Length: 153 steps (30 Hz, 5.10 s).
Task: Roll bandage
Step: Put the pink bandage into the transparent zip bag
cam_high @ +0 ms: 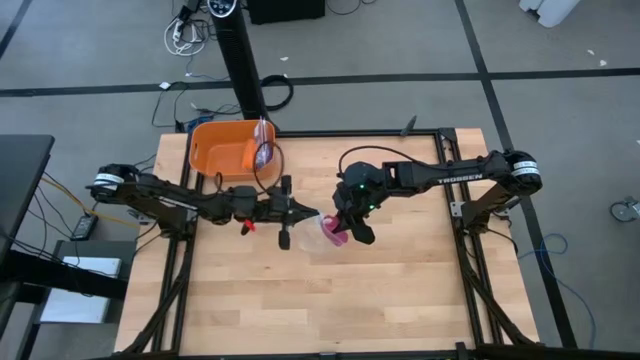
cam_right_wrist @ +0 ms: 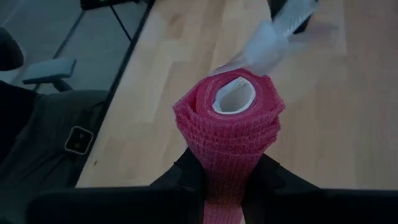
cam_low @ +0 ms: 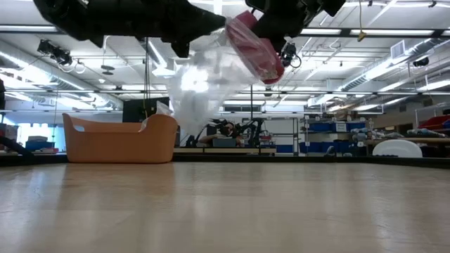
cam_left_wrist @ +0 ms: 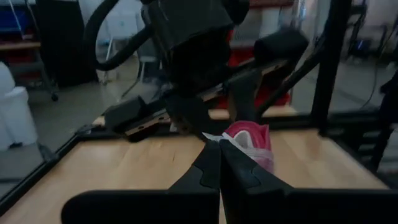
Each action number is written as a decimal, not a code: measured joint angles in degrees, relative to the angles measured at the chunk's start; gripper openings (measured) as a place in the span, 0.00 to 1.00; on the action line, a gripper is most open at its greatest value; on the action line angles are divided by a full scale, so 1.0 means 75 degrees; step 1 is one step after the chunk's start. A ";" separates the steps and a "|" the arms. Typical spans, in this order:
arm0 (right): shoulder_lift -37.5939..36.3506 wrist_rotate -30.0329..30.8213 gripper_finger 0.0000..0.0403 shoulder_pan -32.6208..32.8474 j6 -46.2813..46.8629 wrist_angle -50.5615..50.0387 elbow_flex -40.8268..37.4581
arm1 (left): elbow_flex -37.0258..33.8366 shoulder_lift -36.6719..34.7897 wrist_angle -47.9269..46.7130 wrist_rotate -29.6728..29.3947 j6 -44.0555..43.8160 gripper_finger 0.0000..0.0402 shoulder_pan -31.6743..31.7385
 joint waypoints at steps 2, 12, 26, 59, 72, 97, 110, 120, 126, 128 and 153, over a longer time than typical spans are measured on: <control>-0.0019 0.0153 0.16 0.0017 0.0068 -0.0287 0.0000 | 0.0197 0.0000 -0.0496 -0.0116 0.0021 0.00 -0.0003; -0.0085 0.1257 0.15 0.0075 0.0424 -0.0782 0.0009 | 0.0418 0.0000 -0.1311 -0.1008 -0.0186 0.00 0.0000; -0.0055 0.1287 0.15 0.0467 -0.0004 -0.0994 -0.0023 | 0.0438 -0.0013 -0.1092 -0.2098 -0.0754 0.00 0.0003; -0.0137 0.2633 0.15 0.0830 -0.0170 -0.1790 0.0202 | 0.1532 0.0333 -0.3950 0.0929 -0.2589 0.45 -0.0055; -0.0140 0.2655 0.15 0.0920 -0.0260 -0.2016 0.0306 | 0.2068 0.0973 -0.4075 0.0998 -0.2181 0.24 -0.0064; -0.0149 0.3101 0.14 0.1239 -0.0125 -0.2293 0.0318 | 0.2056 0.0979 -0.4124 0.0065 -0.1824 0.00 -0.0076; -0.0163 0.2939 0.14 0.0887 -0.0117 -0.2397 0.0326 | 0.2043 0.0988 -0.3533 0.0257 -0.1786 0.00 -0.0055; -0.0175 0.2936 0.14 0.0842 0.0002 -0.2427 0.0332 | 0.2335 0.0994 -0.3609 0.0326 -0.1737 0.00 -0.0044; -0.0166 0.2942 0.14 0.0769 0.0065 -0.2555 0.0329 | 0.2466 0.0994 -0.3759 0.0320 -0.1734 0.00 -0.0044; -0.0166 0.2983 0.14 0.0770 0.0147 -0.2573 0.0329 | 0.2466 0.0994 -0.3673 0.0326 -0.1729 0.00 -0.0046; -0.0208 0.2347 0.26 0.0679 0.0088 -0.2094 0.0289 | 0.2481 0.0985 -0.3248 0.0375 -0.1620 0.00 -0.0067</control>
